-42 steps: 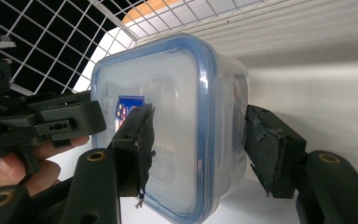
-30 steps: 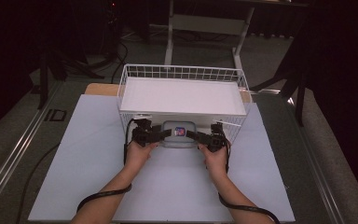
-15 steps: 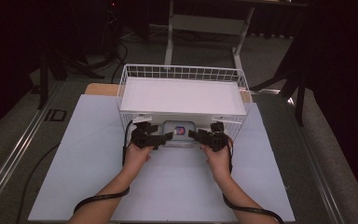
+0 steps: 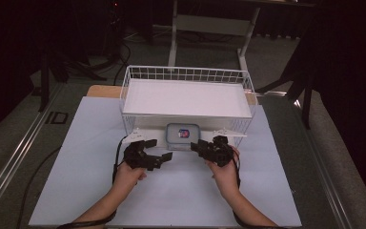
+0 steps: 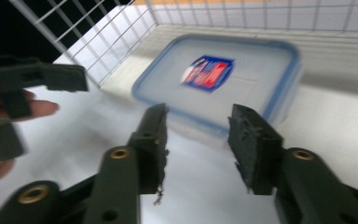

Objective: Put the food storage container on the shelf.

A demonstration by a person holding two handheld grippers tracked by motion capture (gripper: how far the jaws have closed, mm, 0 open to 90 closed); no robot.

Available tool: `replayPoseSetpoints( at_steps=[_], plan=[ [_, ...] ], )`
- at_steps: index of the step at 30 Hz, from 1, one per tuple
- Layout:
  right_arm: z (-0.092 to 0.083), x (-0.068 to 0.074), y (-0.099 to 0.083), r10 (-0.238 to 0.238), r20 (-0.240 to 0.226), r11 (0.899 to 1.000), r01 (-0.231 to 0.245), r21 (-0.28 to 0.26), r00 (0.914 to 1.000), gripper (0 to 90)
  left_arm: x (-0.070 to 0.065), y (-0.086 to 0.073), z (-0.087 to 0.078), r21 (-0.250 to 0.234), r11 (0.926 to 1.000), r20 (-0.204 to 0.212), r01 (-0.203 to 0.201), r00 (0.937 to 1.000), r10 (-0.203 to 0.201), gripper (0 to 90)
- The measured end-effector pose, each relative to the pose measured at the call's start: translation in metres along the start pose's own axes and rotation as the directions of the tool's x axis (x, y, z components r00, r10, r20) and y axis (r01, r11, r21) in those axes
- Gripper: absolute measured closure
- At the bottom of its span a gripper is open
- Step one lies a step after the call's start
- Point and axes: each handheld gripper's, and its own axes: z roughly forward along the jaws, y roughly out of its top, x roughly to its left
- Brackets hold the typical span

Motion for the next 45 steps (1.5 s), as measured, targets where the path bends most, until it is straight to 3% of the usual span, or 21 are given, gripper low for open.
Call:
replayPoseSetpoints(
  at_steps=[2,4,10,17,20,23,32,39,45],
  plan=[
    [0.005,0.004,-0.005,-0.002,-0.007,1.000,0.002,0.025,1.0000,82.6,-0.005,-0.002,-0.009,-0.005,1.0000,0.007,-0.006,1.0000,0.006,8.8],
    [0.010,0.007,-0.008,-0.002,0.009,0.999,0.002,0.054,1.0000,89.8,-0.009,-0.005,-0.018,-0.011,0.9999,0.015,-0.006,0.9999,0.006,8.7],
    [0.024,0.010,-0.012,0.006,0.010,0.996,-0.007,0.086,0.9999,90.0,-0.013,-0.025,-0.034,-0.001,1.0000,0.010,0.003,0.9999,-0.003,8.7],
    [0.043,0.013,-0.015,0.016,0.009,0.994,-0.017,0.107,0.9998,90.0,-0.013,-0.046,-0.038,-0.010,1.0000,0.004,0.002,1.0000,-0.002,8.7],
    [0.049,0.013,-0.016,0.010,0.023,0.994,-0.013,0.104,0.9997,90.0,-0.011,-0.047,-0.038,-0.002,1.0000,0.007,-0.008,0.9999,0.008,8.7],
    [0.052,0.010,-0.013,0.036,0.023,0.995,-0.038,0.089,0.9991,90.0,-0.010,-0.046,-0.039,-0.002,0.9997,-0.003,-0.025,0.9997,0.025,8.7],
    [0.068,0.002,-0.001,0.032,0.062,0.996,-0.037,0.076,0.9975,90.0,-0.006,-0.051,-0.036,0.008,0.9999,-0.007,-0.012,0.9999,0.012,8.7],
    [0.079,0.003,0.005,0.017,0.065,0.998,-0.021,0.066,0.9977,90.0,-0.007,-0.053,-0.037,0.005,0.9999,-0.005,-0.015,0.9999,0.015,8.6],
    [0.086,0.001,0.015,0.036,0.076,0.997,-0.041,0.062,0.9964,90.0,-0.008,-0.053,-0.037,0.007,0.9998,0.000,-0.019,0.9998,0.019,8.7]
  ],
)
